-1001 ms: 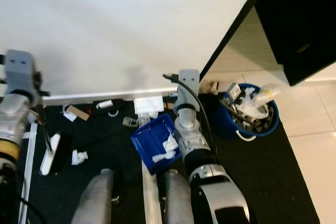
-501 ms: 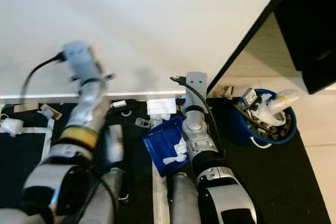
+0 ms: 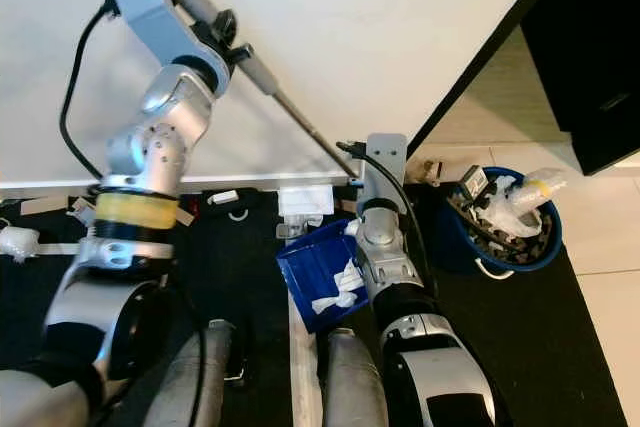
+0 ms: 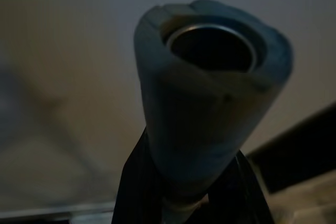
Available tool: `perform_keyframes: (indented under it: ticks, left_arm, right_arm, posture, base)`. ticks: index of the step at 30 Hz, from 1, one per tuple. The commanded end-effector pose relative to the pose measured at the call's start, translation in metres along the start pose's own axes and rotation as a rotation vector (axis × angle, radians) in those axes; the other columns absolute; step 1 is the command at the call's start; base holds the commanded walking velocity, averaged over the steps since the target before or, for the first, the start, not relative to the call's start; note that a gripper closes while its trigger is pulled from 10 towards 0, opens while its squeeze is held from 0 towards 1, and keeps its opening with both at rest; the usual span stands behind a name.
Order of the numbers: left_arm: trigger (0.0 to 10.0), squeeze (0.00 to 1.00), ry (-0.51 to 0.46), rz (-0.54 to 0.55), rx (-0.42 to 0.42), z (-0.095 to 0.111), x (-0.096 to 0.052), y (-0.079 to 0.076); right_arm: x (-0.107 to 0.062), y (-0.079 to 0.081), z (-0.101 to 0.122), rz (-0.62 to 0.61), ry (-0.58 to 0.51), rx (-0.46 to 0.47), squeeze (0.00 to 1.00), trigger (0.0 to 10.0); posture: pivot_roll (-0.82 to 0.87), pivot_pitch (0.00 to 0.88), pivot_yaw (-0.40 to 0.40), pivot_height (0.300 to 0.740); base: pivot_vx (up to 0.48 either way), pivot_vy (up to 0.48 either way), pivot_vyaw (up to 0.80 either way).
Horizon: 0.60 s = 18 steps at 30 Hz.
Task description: Sweep floor
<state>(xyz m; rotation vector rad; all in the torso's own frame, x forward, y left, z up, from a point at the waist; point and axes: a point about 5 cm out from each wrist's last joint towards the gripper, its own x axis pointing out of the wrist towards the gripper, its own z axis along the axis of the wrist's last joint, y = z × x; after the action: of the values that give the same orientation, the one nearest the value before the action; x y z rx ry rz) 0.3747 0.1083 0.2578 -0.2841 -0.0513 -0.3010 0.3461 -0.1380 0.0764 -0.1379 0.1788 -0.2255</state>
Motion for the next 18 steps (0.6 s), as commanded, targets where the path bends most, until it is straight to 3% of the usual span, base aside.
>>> perform_keyframes:
  ticks: [1, 2, 3, 4, 5, 8, 10, 13, 18]
  left_arm:
    - [10.0, 0.0, 0.05, 0.009, 0.043, -0.004, -0.006, 0.011]
    - [10.0, 0.0, 0.07, 0.009, 0.063, -0.001, -0.013, 0.024]
    - [10.0, 0.0, 0.07, 0.009, 0.063, -0.001, -0.013, 0.024]
    - [10.0, 0.0, 0.085, 0.023, 0.098, 0.003, -0.02, 0.038]
    - [10.0, 0.0, 0.085, 0.023, 0.098, 0.003, -0.02, 0.038]
    - [10.0, 0.0, 0.109, 0.071, 0.171, 0.017, -0.04, 0.076]
    - [10.0, 0.0, 0.11, 0.111, 0.187, 0.024, -0.047, 0.09]
    - [10.0, 0.0, 0.109, 0.124, 0.193, 0.027, -0.05, 0.095]
    - [10.0, 0.0, -0.034, 0.172, 0.227, 0.052, -0.055, 0.102]
  right_arm:
    - [-0.011, -0.018, -0.047, -0.047, 0.187, -0.137, 0.0, 10.0]
    - [-0.01, -0.018, -0.047, -0.046, 0.191, -0.134, 0.0, 10.0]
    - [-0.01, -0.018, -0.047, -0.046, 0.191, -0.134, 0.0, 10.0]
    - [-0.01, -0.019, -0.047, -0.046, 0.195, -0.132, 0.0, 10.0]
    - [-0.01, -0.019, -0.047, -0.046, 0.195, -0.132, 0.0, 10.0]
    - [-0.008, -0.022, -0.048, -0.054, 0.214, -0.119, 0.0, 10.0]
    - [-0.007, -0.024, -0.048, -0.06, 0.217, -0.115, 0.0, 10.0]
    - [-0.007, -0.026, -0.048, -0.063, 0.218, -0.114, 0.0, 10.0]
    - [-0.004, -0.031, -0.046, -0.078, 0.209, -0.098, 0.0, 10.0]
  posture:
    - [0.03, 0.22, -0.082, 0.74]
    - [0.03, 0.22, -0.082, 0.74]
    - [0.03, 0.22, -0.082, 0.74]
    - [0.04, 0.215, -0.085, 0.74]
    - [0.04, 0.215, -0.085, 0.74]
    - [0.05, 0.191, -0.085, 0.74]
    - [0.06, 0.185, -0.085, 0.74]
    - [0.06, 0.183, -0.085, 0.74]
    - [0.06, 0.168, -0.084, 0.74]
  base:
    - [0.0, 0.0, 0.0]
    - [0.0, 0.0, 0.0]
    - [0.0, 0.0, 0.0]
    - [0.0, 0.0, 0.0]
    - [0.0, 0.0, 0.0]
    - [0.0, 0.0, 0.0]
    - [0.0, 0.0, 0.0]
    - [0.0, 0.0, 0.0]
    - [0.0, 0.0, 0.0]
